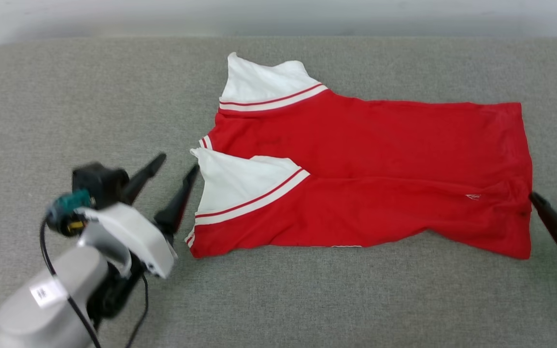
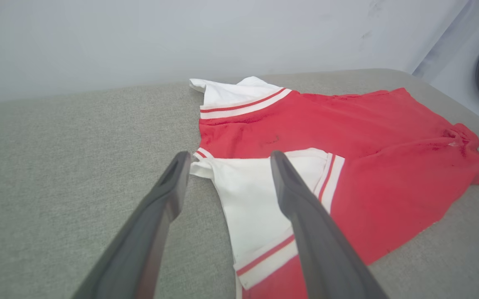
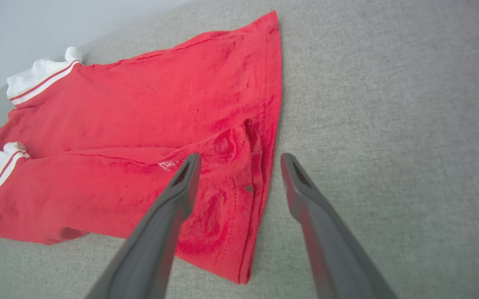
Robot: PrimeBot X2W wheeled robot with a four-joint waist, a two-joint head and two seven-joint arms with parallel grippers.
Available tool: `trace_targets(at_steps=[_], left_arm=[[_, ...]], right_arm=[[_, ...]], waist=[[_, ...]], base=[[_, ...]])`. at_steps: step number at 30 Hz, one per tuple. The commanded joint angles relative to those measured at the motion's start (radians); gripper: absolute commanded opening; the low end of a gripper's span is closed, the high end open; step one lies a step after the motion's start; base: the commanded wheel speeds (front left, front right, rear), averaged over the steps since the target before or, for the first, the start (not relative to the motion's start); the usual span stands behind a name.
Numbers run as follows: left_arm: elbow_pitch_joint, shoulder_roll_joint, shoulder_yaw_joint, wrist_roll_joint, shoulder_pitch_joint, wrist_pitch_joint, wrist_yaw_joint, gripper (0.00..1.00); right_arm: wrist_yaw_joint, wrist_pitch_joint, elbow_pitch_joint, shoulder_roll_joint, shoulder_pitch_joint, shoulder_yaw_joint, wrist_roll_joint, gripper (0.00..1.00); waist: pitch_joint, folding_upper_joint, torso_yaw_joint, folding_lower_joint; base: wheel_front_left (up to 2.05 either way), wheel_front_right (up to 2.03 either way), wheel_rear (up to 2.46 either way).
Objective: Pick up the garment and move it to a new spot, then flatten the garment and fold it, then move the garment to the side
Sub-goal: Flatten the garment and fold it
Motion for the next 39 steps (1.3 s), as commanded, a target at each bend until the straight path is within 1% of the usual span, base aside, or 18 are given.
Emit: trace_targets(at_steps=[1,2,3,5,7,10,11,13,15,20,24,28,29,31,32,33,36,39], left_arm=[[-0.055,0.006,0.002,0.022,0.056,-0.013,0.035,1.0],[-0.138,0.014,0.012,0.065,0.126,-0.023,0.097,1.0],[-0.165,0.006,0.017,0.075,0.155,-0.025,0.114,1.0],[-0.211,-0.012,0.026,0.098,0.213,-0.027,0.14,1.0],[-0.253,-0.03,0.037,0.109,0.264,-0.028,0.152,1.0],[-0.275,-0.038,0.056,0.144,0.328,-0.029,0.18,1.0],[-0.276,-0.05,0.058,0.144,0.349,-0.029,0.182,1.0],[-0.265,-0.054,0.064,0.158,0.369,-0.029,0.184,1.0],[-0.257,-0.071,0.079,0.154,0.386,-0.029,0.176,1.0],[-0.2,-0.073,0.068,0.17,0.391,-0.026,0.166,1.0],[-0.162,-0.092,0.079,0.12,0.376,0.017,0.161,1.0],[-0.128,-0.082,0.085,0.072,0.336,0.102,0.143,1.0],[-0.129,-0.083,0.084,0.052,0.321,0.131,0.127,1.0],[-0.111,-0.074,0.09,0.004,0.297,0.215,0.117,1.0],[-0.111,-0.074,0.09,0.004,0.297,0.215,0.117,1.0],[-0.109,-0.065,0.081,-0.013,0.279,0.264,0.103,1.0],[-0.094,-0.064,0.082,-0.1,0.236,0.415,0.09,1.0],[-0.068,-0.053,0.075,-0.176,0.195,0.57,0.091,1.0]], right_arm=[[-0.001,-0.022,-0.031,0.01,0.052,-0.014,0.0,1.0],[-0.001,-0.076,-0.076,0.025,0.131,-0.04,-0.008,1.0],[-0.001,-0.095,-0.089,0.032,0.158,-0.047,-0.012,1.0],[-0.001,-0.127,-0.105,0.04,0.204,-0.054,-0.03,1.0],[-0.001,-0.161,-0.118,0.048,0.246,-0.056,-0.049,1.0],[-0.001,-0.189,-0.11,0.066,0.302,-0.072,-0.062,1.0],[-0.001,-0.194,-0.105,0.067,0.314,-0.076,-0.071,1.0],[-0.001,-0.193,-0.097,0.072,0.337,-0.076,-0.078,1.0],[-0.001,-0.199,-0.093,0.077,0.345,-0.081,-0.081,1.0],[-0.001,-0.19,-0.087,0.084,0.353,-0.077,-0.083,1.0],[-0.001,-0.181,-0.08,0.088,0.35,-0.076,-0.081,1.0],[-0.001,-0.176,-0.076,0.087,0.343,-0.074,-0.078,1.0],[-0.001,-0.177,-0.075,0.086,0.339,-0.074,-0.079,1.0],[-0.001,-0.169,-0.073,0.085,0.332,-0.073,-0.075,1.0],[-0.001,-0.169,-0.073,0.085,0.332,-0.073,-0.075,1.0],[-0.001,-0.168,-0.074,0.085,0.328,-0.072,-0.075,1.0],[-0.001,-0.163,-0.071,0.086,0.311,-0.065,-0.076,1.0],[-0.001,-0.156,-0.068,0.092,0.291,-0.053,-0.073,1.0]], waist=[[-0.019,0.0,0.009,0.0],[-0.043,0.0,0.014,0.0],[-0.051,0.0,0.016,0.0],[-0.064,0.0,0.02,0.0],[-0.078,0.0,0.025,0.0],[-0.096,0.0,0.033,0.0],[-0.102,0.0,0.036,0.0],[-0.112,0.0,0.037,0.0],[-0.119,0.0,0.035,0.0],[-0.134,0.0,0.02,0.0],[-0.139,0.0,0.013,0.0],[-0.138,0.0,0.008,0.0],[-0.137,0.0,0.007,0.0],[-0.135,0.0,0.006,0.0],[-0.135,0.0,0.006,0.0],[-0.134,0.0,0.005,0.0],[-0.128,0.0,0.0,0.0],[-0.12,0.0,-0.008,0.0]], base=[[0.0,0.0,0.0],[0.0,0.0,0.0],[0.0,0.0,0.0],[0.0,0.0,0.0],[0.0,0.0,0.0],[0.0,0.0,0.0],[0.0,0.0,0.0],[0.0,0.0,0.0],[0.0,0.0,0.0],[0.0,0.0,0.0],[0.0,0.0,0.0],[0.0,0.0,0.0],[0.0,0.0,0.0],[0.0,0.0,0.0],[0.0,0.0,0.0],[0.0,0.0,0.0],[0.0,0.0,0.0],[0.0,0.0,0.0]])
